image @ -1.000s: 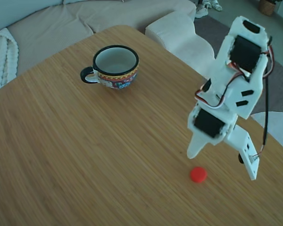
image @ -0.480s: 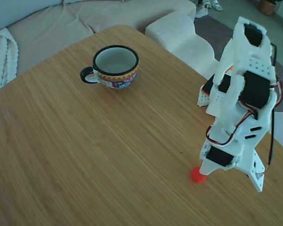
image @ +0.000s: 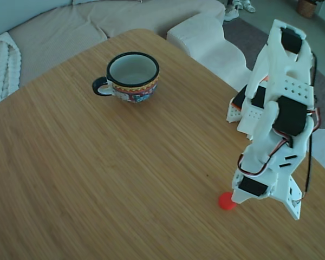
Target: Grasp a red cap and put it in the cup.
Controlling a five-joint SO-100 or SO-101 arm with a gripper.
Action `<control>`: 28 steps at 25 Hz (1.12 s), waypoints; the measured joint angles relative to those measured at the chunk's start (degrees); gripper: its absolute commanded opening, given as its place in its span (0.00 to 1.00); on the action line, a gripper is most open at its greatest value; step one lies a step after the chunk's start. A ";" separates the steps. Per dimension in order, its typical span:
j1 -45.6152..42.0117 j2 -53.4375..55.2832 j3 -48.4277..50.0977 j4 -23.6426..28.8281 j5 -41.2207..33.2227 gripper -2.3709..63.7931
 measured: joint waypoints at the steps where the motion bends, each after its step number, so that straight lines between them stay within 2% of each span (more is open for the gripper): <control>1: -0.35 0.00 0.00 0.00 0.00 0.03; 11: -0.79 0.00 1.67 -2.55 -0.09 0.03; 16: -0.79 0.00 7.29 -7.82 0.00 0.03; 20: -0.79 0.35 8.35 -8.70 -0.09 0.03; 28: -0.79 10.37 15.64 -8.70 0.00 0.03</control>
